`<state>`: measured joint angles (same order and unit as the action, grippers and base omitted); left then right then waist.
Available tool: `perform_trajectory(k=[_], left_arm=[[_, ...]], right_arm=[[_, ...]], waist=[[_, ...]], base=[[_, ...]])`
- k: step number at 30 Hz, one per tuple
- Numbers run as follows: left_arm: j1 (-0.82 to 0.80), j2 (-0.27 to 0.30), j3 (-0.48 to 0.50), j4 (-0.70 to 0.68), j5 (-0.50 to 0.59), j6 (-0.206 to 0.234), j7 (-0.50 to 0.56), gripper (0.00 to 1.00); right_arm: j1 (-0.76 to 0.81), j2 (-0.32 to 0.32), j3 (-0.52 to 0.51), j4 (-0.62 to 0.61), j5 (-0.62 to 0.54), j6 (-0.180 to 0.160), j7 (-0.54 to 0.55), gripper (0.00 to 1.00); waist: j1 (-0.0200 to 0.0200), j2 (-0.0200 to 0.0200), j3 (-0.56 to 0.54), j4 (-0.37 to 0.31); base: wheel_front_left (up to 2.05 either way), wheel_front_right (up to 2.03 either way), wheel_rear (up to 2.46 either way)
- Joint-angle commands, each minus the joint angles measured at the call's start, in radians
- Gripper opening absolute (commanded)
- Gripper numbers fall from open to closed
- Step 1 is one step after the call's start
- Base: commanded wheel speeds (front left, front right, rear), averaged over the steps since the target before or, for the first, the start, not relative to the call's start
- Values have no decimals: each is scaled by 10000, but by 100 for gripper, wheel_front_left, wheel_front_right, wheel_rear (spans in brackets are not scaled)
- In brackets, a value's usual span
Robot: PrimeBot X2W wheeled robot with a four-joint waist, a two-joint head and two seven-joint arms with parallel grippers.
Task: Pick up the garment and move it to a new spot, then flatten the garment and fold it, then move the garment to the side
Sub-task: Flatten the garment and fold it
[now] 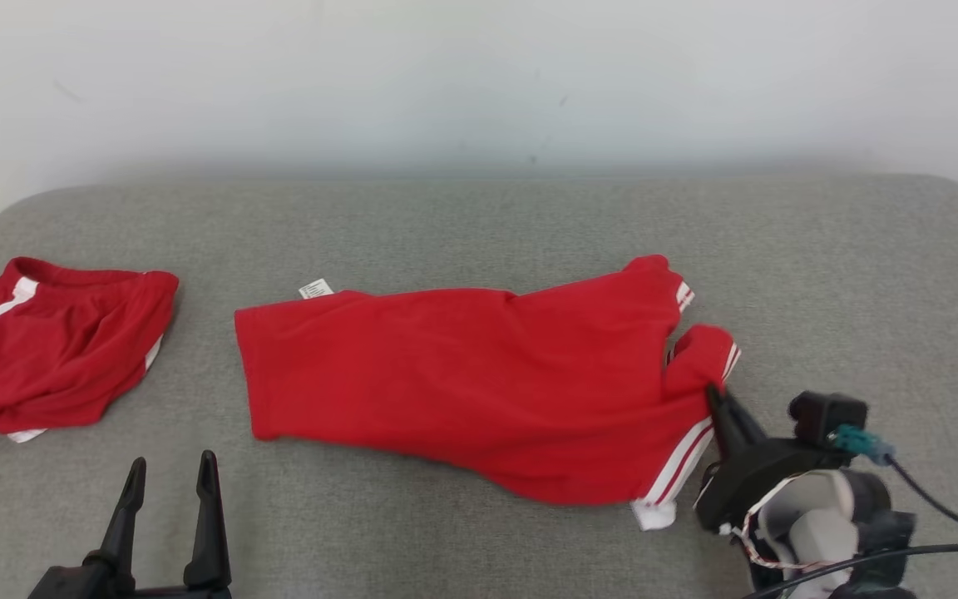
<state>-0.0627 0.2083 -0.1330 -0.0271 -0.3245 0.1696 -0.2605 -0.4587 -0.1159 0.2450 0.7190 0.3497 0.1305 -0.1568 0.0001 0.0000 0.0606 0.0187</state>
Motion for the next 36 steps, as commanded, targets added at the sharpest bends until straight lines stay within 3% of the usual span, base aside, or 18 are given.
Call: perform_trajectory(k=[1, 10, 18, 23, 28, 35, 36], left_arm=[[169, -44, 49, 0, 76, -5, -54, 100], [265, -175, 234, -35, 135, -76, -54, 100], [227, -306, 308, 2, 219, -213, -56, 100], [128, -388, 395, 45, 260, -293, -54, 100], [-14, -496, 365, 151, 340, -428, -56, 100], [-162, -657, 288, 405, 439, -573, -55, 100], [-172, -657, 304, 421, 430, -600, -56, 100]], right_arm=[[-103, -220, -40, -263, 7, 4, -130, 0], [564, -443, -1078, -2682, -591, 4, 672, 0], [1924, 94, -1991, -5609, -1355, 4, 2508, 0], [2360, 369, -1958, -7065, -1672, 4, 3431, 0], [1835, 464, -1743, -6947, -1747, 4, 3649, 0], [868, 441, -1480, -4683, -1807, 4, 3095, 0], [760, 417, -1497, -4399, -1917, 4, 2964, 45]], waist=[[-1, 0, -44, -204], [-1, 0, 48, -553], [-1, 0, 152, -495], [-1, 0, 245, -381], [-1, 0, 307, -191], [-1, 0, 336, 246], [-1, 0, 341, 276]], base=[[0, 0, 0], [0, 0, 0], [0, 0, 0], [0, 0, 0], [0, 0, 0], [0, 0, 0], [0, 0, 0]])
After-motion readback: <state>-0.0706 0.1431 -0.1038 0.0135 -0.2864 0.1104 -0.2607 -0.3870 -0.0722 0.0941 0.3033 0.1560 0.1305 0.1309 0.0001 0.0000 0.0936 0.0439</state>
